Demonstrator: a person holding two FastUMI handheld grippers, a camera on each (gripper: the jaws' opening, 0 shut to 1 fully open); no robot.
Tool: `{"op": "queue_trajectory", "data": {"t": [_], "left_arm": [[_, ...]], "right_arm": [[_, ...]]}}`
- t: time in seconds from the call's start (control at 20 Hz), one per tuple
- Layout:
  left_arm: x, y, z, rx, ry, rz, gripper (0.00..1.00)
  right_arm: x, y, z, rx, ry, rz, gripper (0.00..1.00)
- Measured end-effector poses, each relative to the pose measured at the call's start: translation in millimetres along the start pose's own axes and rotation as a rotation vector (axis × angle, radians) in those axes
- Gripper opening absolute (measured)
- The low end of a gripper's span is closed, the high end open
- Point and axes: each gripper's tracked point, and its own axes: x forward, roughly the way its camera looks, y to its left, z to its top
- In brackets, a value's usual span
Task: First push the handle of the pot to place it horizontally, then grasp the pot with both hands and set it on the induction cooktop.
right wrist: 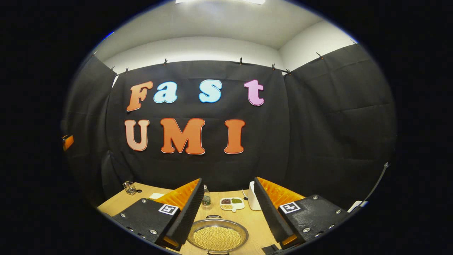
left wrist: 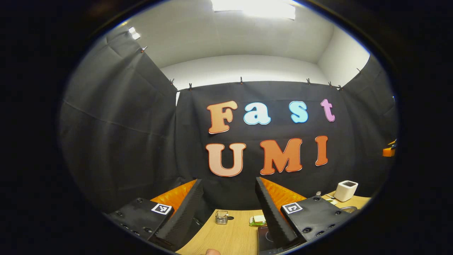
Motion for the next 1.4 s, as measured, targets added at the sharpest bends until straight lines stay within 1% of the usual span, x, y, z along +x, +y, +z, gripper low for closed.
{"op": "queue_trajectory", "data": {"t": [0.05, 0.1, 0.15, 0.2, 0.25, 0.3, 0.35, 0.4, 0.45, 0.5, 0.55, 0.6, 0.7, 0.8, 0.95, 1.2, 1.3, 1.35, 1.4], "left_arm": [[-0.9, -2.1, 1.5, -0.001, 0.0, -0.006, 0.99], [-0.6, -1.8, 2.8, -0.001, -0.001, -0.008, 0.99], [-1.4, -3.2, 4.6, 0.0, -0.003, -0.009, 0.98], [-1.9, -4.7, 6.1, 0.0, -0.004, -0.01, 0.99], [-3.2, -5.6, 6.4, 0.0, -0.006, -0.013, 0.99], [-6.0, -6.1, 8.4, 0.001, -0.008, -0.015, 0.99], [-6.8, -6.5, 8.8, 0.004, -0.009, -0.015, 0.98], [-5.9, -8.0, 7.7, 0.009, -0.008, -0.014, 0.99], [-6.4, -8.0, 7.0, 0.014, -0.007, -0.014, 0.99], [-8.7, -10.4, 7.1, 0.018, -0.006, -0.017, 0.98], [-10.8, -12.4, 7.5, 0.02, -0.007, -0.021, 0.98], [-12.8, -13.2, 8.3, 0.021, -0.008, -0.024, 0.99], [-14.5, -15.3, 10.9, 0.021, -0.015, -0.029, 0.99], [-16.7, -18.6, 11.2, 0.025, -0.019, -0.034, 0.99], [-19.4, -20.7, 8.6, 0.027, -0.012, -0.04, 0.99], [-20.4, -22.2, 4.5, 0.017, -0.003, -0.047, 0.99], [-22.5, -20.0, 2.8, 0.018, 0.0, -0.043, 0.99], [-23.6, -19.6, 2.9, 0.016, 0.002, -0.043, 0.98], [-25.3, -20.0, 1.0, 0.014, 0.006, -0.044, 0.99]], "right_arm": [[0.3, 2.7, -4.8, -0.005, 0.01, 0.01, 0.86], [0.1, 6.8, -8.8, -0.018, 0.019, 0.024, 0.77], [0.7, 8.3, -14.2, -0.037, 0.029, 0.029, 0.71], [1.8, 9.4, -20.6, -0.056, 0.042, 0.034, 0.64], [0.5, 12.4, -25.8, -0.066, 0.052, 0.042, 0.59], [-0.2, 18.0, -31.6, -0.068, 0.063, 0.055, 0.57], [-1.4, 22.1, -38.5, -0.069, 0.076, 0.068, 0.5], [-1.6, 23.8, -46.2, -0.068, 0.088, 0.073, 0.43], [-3.0, 25.4, -55.0, -0.073, 0.11, 0.08, 0.45], [-4.1, 29.1, -64.1, -0.075, 0.13, 0.091, 0.35], [-6.3, 33.7, -71.8, -0.076, 0.149, 0.106, 0.31], [-7.6, 38.0, -81.2, -0.075, 0.169, 0.119, 0.25], [-11.9, 45.1, -94.4, -0.07, 0.194, 0.138, 0.19], [-15.4, 46.8, -108.8, -0.078, 0.215, 0.144, 0.17], [-23.8, 54.2, -130.6, -0.067, 0.252, 0.162, 0.17], [-34.5, 65.7, -178.8, -0.056, 0.35, 0.201, 0.17], [-37.8, 66.2, -193.2, -0.047, 0.375, 0.2, 0.18], [-39.9, 68.5, -200.9, -0.024, 0.394, 0.207, 0.05], [-42.0, 71.5, -210.0, -0.014, 0.41, 0.214, 0.0]]}}
